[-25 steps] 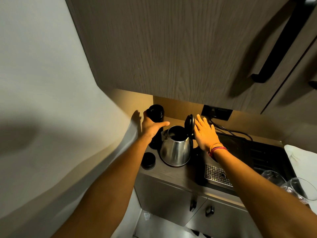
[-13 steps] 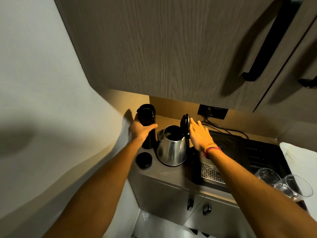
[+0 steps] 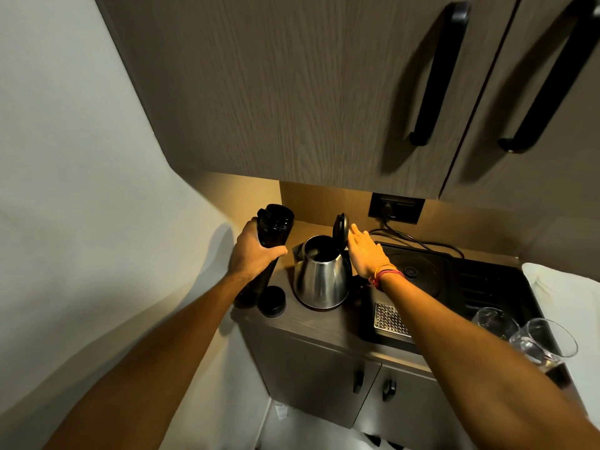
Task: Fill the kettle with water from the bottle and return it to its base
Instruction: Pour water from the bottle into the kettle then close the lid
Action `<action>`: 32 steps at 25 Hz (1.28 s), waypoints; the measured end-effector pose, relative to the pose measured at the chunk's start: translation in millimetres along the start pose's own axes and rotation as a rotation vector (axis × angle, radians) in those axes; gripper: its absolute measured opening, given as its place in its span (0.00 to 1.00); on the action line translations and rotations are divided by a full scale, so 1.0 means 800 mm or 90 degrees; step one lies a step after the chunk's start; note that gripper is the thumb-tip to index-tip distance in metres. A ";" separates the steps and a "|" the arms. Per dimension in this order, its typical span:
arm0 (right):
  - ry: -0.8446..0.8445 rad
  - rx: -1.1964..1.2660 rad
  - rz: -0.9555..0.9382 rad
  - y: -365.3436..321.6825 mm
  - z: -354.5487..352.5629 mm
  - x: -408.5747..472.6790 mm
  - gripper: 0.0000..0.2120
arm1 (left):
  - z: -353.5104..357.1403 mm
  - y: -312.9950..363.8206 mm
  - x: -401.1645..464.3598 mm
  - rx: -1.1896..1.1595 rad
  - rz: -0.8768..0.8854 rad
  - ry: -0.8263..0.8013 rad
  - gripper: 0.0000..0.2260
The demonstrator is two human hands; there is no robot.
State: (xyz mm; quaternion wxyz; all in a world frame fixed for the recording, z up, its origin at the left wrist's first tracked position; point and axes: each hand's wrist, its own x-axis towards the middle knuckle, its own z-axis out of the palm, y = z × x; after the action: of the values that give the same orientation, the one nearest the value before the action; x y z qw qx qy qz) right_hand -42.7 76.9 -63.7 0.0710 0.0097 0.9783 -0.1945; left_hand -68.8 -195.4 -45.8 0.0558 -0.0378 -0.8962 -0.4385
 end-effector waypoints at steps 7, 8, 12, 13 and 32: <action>0.003 0.049 0.003 0.000 -0.006 -0.005 0.27 | 0.016 0.022 -0.020 0.201 0.048 -0.065 0.33; 0.008 0.065 0.011 0.000 -0.007 -0.005 0.27 | 0.018 0.025 -0.020 0.238 0.052 -0.070 0.35; 0.028 0.029 0.037 0.004 -0.011 -0.006 0.29 | 0.023 0.034 -0.017 0.362 0.051 -0.075 0.41; 0.031 0.016 0.044 0.005 -0.011 -0.005 0.30 | 0.024 0.036 -0.017 0.382 0.052 -0.071 0.41; 0.018 -0.059 0.020 0.012 -0.007 0.005 0.30 | 0.042 0.041 -0.019 0.589 0.079 -0.066 0.38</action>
State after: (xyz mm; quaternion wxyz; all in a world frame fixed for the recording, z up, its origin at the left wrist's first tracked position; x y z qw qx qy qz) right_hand -46.5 87.5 -62.9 0.0608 0.0241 0.9869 -0.1474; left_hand -52.5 -148.7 -42.8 0.0485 -0.0844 -0.9952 0.0137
